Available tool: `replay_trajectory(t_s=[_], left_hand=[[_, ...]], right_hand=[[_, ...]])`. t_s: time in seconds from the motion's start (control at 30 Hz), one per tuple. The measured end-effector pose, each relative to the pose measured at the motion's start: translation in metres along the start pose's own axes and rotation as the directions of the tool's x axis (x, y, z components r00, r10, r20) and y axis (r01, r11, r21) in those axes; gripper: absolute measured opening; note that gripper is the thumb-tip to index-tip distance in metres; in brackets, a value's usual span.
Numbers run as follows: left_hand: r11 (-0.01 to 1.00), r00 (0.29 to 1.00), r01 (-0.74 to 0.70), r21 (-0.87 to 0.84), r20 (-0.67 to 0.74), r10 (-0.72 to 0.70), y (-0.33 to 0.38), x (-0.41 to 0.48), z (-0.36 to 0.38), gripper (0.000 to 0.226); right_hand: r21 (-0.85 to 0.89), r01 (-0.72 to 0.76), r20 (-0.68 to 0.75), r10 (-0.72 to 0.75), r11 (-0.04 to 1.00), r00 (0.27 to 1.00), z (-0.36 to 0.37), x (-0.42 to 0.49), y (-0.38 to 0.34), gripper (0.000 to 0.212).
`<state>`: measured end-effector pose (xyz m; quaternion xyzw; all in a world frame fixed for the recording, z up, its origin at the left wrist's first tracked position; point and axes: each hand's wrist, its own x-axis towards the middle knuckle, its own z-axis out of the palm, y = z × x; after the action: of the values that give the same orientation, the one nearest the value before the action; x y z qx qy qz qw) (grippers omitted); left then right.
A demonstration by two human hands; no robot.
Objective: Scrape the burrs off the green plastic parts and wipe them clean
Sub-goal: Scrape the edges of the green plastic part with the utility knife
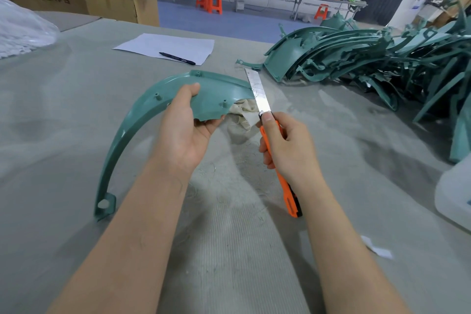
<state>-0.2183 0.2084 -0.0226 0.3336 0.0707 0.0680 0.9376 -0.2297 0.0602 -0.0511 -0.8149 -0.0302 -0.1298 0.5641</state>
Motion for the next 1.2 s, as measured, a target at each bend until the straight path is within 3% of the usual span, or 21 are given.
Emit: replay_trajectory(t_s=[0.53, 0.8, 0.97, 1.07, 1.2], left_hand=[[1.000, 1.000, -0.026, -0.017, -0.010, 0.026, -0.002, 0.003, -0.001, 0.008], [1.000, 1.000, -0.024, -0.016, 0.015, 0.024, -0.001, 0.003, -0.004, 0.018], [1.000, 0.999, -0.023, -0.004, 0.039, 0.023, -0.001, 0.003, -0.002, 0.017], [1.000, 0.999, -0.009, -0.004, 0.038, 0.010, -0.001, 0.003, -0.002, 0.015], [0.999, 1.000, 0.007, -0.037, 0.012, -0.007, -0.001, 0.004, -0.002, 0.008]], right_hand=[[0.177, -0.091, 0.131, 0.068, 0.980, 0.989, 0.008, -0.004, -0.004, 0.036], [0.323, -0.086, 0.346, -0.033, 0.942, 0.938, 0.018, -0.014, -0.015, 0.032], [0.353, -0.127, 0.400, -0.026, 0.927, 0.916, 0.010, -0.013, -0.017, 0.033], [0.354, -0.129, 0.346, -0.002, 0.926, 0.938, 0.010, -0.012, -0.017, 0.033], [0.347, -0.153, 0.096, 0.127, 0.925, 0.987, -0.001, -0.001, -0.010, 0.029]])
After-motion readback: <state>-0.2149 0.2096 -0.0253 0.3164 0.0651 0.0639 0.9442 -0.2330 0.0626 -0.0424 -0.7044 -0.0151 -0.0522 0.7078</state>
